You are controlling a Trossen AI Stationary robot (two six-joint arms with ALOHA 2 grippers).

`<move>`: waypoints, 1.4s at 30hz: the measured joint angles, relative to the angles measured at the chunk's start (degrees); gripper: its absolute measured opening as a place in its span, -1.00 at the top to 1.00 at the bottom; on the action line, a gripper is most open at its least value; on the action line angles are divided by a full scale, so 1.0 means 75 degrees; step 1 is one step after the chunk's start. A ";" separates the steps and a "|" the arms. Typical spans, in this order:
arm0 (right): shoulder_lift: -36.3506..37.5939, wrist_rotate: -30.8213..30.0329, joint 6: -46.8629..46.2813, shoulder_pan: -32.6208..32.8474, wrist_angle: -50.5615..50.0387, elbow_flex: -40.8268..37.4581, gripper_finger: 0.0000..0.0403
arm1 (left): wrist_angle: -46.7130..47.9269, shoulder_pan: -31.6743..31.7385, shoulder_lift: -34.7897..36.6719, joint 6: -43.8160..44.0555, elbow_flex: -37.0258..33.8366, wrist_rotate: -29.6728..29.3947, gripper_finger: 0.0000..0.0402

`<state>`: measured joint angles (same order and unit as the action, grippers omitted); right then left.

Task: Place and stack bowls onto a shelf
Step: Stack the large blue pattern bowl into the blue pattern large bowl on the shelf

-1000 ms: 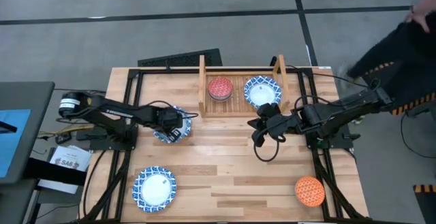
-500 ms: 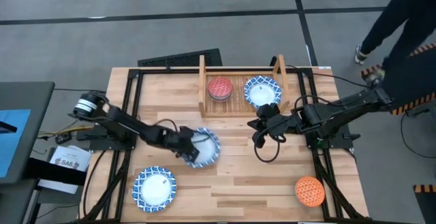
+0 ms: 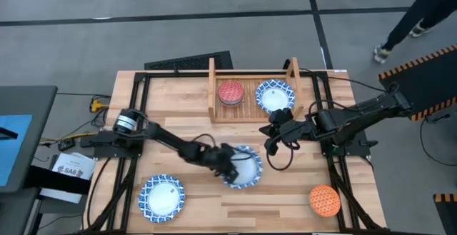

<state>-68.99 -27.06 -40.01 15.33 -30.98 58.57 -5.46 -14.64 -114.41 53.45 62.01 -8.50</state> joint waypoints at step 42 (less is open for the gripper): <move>0.0337 0.0632 -0.8123 0.1828 0.3086 -0.4250 -0.13 | -0.0600 0.0249 0.9590 -0.2866 -0.4059 -0.2381 1.00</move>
<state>-66.47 -22.32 -100.93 29.04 -7.84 26.69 -9.96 -12.77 -42.48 31.96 31.57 -26.35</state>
